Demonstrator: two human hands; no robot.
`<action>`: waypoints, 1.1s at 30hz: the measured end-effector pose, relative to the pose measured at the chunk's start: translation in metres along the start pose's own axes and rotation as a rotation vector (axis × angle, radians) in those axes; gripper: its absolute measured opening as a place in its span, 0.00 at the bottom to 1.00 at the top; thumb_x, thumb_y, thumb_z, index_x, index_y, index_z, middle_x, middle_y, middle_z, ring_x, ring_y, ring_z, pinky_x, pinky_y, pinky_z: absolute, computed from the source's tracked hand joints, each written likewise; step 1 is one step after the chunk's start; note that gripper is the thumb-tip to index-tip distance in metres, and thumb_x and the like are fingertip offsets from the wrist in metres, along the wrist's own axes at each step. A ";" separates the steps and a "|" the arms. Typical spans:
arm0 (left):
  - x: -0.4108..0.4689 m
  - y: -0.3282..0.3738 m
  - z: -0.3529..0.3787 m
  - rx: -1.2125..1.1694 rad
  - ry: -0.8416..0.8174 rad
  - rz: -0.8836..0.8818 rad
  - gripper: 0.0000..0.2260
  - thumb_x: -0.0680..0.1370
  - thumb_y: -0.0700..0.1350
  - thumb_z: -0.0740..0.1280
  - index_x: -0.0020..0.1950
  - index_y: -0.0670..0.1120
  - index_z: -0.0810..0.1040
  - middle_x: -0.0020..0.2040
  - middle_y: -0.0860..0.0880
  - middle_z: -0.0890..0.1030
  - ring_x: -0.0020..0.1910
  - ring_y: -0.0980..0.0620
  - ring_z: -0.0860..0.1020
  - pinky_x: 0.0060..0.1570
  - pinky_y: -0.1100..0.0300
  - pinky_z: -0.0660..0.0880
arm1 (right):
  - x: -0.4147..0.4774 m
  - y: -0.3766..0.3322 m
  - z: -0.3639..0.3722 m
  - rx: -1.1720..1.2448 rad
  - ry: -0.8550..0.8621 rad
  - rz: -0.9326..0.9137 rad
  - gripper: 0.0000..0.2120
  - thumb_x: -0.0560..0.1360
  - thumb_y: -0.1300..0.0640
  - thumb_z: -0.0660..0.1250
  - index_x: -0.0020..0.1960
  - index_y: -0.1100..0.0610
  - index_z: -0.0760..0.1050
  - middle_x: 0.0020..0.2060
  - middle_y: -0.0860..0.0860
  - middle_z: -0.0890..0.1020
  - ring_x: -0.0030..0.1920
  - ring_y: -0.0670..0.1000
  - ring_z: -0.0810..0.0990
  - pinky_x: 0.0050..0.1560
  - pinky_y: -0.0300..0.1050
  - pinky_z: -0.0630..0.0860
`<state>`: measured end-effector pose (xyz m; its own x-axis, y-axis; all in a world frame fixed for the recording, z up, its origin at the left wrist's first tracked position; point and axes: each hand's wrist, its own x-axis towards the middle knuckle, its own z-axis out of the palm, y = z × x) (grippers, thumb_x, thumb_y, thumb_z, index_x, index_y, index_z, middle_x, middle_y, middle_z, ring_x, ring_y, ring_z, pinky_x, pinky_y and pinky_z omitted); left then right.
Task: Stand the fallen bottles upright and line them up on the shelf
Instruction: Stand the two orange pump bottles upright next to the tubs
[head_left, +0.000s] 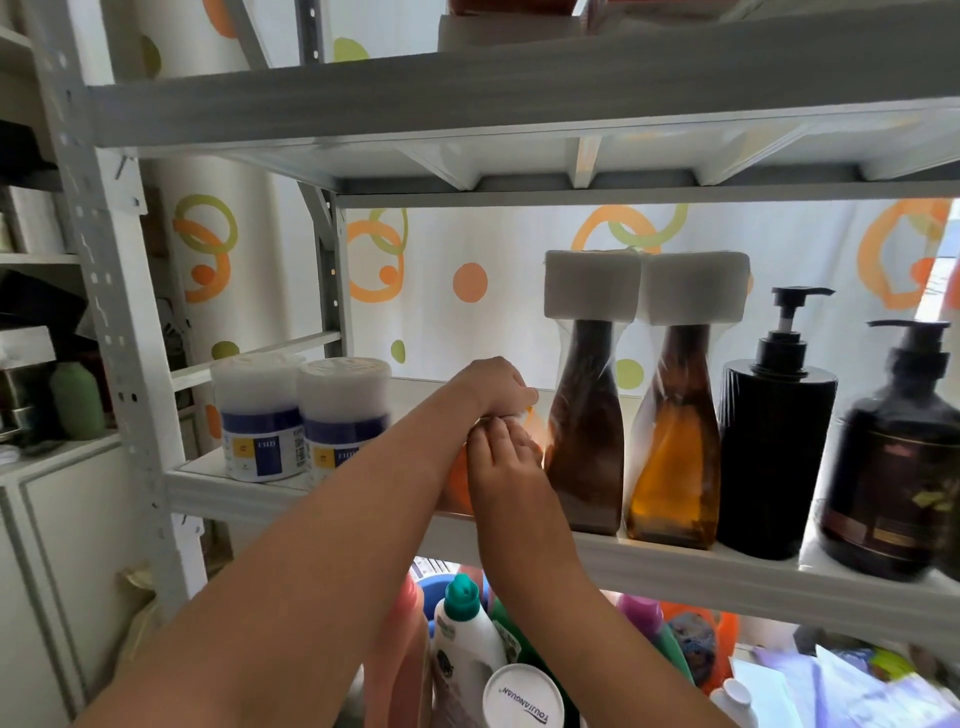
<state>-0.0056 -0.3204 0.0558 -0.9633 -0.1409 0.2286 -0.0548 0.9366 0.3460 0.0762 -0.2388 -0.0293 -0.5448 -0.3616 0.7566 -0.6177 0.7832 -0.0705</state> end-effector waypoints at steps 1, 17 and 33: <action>0.000 0.001 -0.001 0.030 -0.017 0.000 0.14 0.78 0.49 0.60 0.53 0.43 0.81 0.52 0.45 0.82 0.47 0.49 0.78 0.52 0.58 0.73 | 0.000 0.000 0.000 -0.002 -0.002 -0.004 0.39 0.44 0.55 0.85 0.54 0.63 0.80 0.49 0.59 0.83 0.50 0.59 0.83 0.46 0.50 0.79; -0.018 0.006 -0.033 -0.110 -0.048 0.056 0.15 0.79 0.51 0.62 0.62 0.46 0.77 0.61 0.46 0.77 0.52 0.49 0.75 0.52 0.59 0.74 | -0.030 0.007 0.001 0.078 0.176 -0.137 0.35 0.56 0.58 0.80 0.61 0.62 0.76 0.61 0.58 0.77 0.63 0.61 0.73 0.55 0.56 0.76; -0.049 -0.001 -0.039 -0.342 0.174 0.270 0.07 0.78 0.49 0.64 0.53 0.49 0.79 0.70 0.50 0.70 0.63 0.49 0.71 0.57 0.58 0.70 | -0.057 0.028 0.018 0.181 0.197 -0.195 0.35 0.60 0.64 0.79 0.65 0.63 0.71 0.66 0.56 0.72 0.66 0.59 0.69 0.54 0.52 0.78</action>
<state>0.0517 -0.3270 0.0801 -0.8712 0.0145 0.4907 0.3096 0.7921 0.5261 0.0795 -0.2056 -0.0858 -0.2974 -0.3769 0.8772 -0.8000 0.5999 -0.0135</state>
